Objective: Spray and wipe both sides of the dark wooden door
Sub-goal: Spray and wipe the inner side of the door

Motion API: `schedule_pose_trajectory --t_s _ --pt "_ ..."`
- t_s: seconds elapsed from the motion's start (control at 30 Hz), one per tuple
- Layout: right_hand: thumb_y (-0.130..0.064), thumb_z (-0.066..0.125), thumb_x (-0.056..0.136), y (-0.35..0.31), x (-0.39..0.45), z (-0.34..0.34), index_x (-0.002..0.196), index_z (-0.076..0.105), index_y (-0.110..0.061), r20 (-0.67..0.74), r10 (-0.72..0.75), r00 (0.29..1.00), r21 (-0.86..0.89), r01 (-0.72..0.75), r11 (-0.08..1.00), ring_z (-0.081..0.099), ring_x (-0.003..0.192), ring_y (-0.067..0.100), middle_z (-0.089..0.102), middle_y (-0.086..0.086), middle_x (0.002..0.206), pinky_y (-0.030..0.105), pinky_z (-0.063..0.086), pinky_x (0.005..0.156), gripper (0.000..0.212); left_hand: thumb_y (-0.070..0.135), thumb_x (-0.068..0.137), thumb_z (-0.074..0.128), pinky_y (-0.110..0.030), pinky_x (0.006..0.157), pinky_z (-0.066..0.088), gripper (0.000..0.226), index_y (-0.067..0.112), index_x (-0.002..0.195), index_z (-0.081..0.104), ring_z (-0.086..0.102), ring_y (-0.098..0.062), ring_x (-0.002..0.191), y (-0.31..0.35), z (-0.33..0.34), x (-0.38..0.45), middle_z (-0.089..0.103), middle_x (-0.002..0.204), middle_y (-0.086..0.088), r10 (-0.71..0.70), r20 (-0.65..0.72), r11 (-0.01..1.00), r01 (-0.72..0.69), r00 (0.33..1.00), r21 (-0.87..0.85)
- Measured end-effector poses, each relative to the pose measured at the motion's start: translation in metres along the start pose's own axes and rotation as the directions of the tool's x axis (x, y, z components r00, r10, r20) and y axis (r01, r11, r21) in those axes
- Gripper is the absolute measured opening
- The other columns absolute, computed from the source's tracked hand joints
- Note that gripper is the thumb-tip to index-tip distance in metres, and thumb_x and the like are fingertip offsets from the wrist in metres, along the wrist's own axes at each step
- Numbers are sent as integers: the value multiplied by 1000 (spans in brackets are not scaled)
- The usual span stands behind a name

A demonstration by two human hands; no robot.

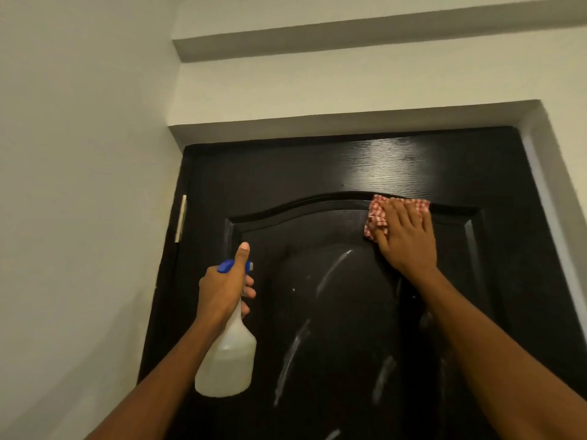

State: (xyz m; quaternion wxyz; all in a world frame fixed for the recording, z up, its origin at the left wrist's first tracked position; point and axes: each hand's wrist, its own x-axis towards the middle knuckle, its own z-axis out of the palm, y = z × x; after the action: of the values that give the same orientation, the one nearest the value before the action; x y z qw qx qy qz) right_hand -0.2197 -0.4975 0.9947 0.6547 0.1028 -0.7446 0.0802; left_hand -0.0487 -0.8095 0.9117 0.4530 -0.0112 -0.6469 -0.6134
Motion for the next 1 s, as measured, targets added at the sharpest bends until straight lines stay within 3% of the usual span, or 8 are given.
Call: schedule_pose_trajectory --t_s 0.23,0.33,0.47,0.6,0.73,0.87,0.93,1.0 --pt "-48 43 101 50 -66 -8 159 10 -23 -37 462 886 177 -449 876 12 152 33 16 10 166 58 7 123 72 60 89 57 -28 44 49 56 5 95 69 63 -22 59 5 17 -30 68 78 -15 5 35 1000 -6 999 23" --pt "-52 39 101 31 -67 -7 160 5 -24 1 514 858 192 -505 842 2 154 35 7 9 168 63 1 121 74 60 89 57 -27 43 49 57 5 96 69 63 -21 57 4 15 -40 68 76 -14 5 40 1000 -6 999 28" --pt "-69 25 98 -24 -56 0 160 8 -27 89 299 950 155 -310 938 1 153 36 5 8 168 61 -10 118 77 60 88 56 -26 40 49 58 4 98 69 63 -22 57 -1 3 -47 68 76 -14 0 27 998 -1 1000 59" --pt "-69 25 98 -91 -73 12 159 13 -30 191 -191 963 138 166 976 -3 154 31 3 4 168 55 -14 118 73 60 90 53 -22 35 46 57 5 93 68 61 -15 47 -7 -8 -58 67 73 -11 -11 -8 998 12 1000 62" --pt "-59 31 101 -124 -155 36 159 21 -28 263 -677 687 170 658 734 2 154 31 14 7 167 59 1 122 66 63 89 53 -25 39 48 61 4 91 69 61 -18 50 -22 -13 -82 68 72 -12 -1 -42 996 5 999 89" --pt "-54 30 103 -101 -202 45 158 22 -30 297 -839 455 169 840 515 10 154 29 20 2 166 56 1 123 61 60 90 55 -22 36 47 58 4 90 69 60 -12 43 -37 -13 -104 67 70 -11 -61 -43 996 64 997 68" --pt "-54 37 101 -72 -186 39 156 28 -31 277 -805 525 121 812 572 20 152 28 28 0 163 56 9 123 60 61 88 56 -22 37 48 59 3 93 69 60 -14 46 -43 -7 -112 67 70 -10 -77 -28 994 79 997 81" --pt "-54 38 99 -35 -157 26 157 23 -31 266 -674 689 59 686 725 17 152 26 27 1 164 56 8 123 64 58 88 58 -22 37 48 57 3 94 69 61 -13 45 -44 2 -116 67 69 -9 -104 2 994 103 995 45"
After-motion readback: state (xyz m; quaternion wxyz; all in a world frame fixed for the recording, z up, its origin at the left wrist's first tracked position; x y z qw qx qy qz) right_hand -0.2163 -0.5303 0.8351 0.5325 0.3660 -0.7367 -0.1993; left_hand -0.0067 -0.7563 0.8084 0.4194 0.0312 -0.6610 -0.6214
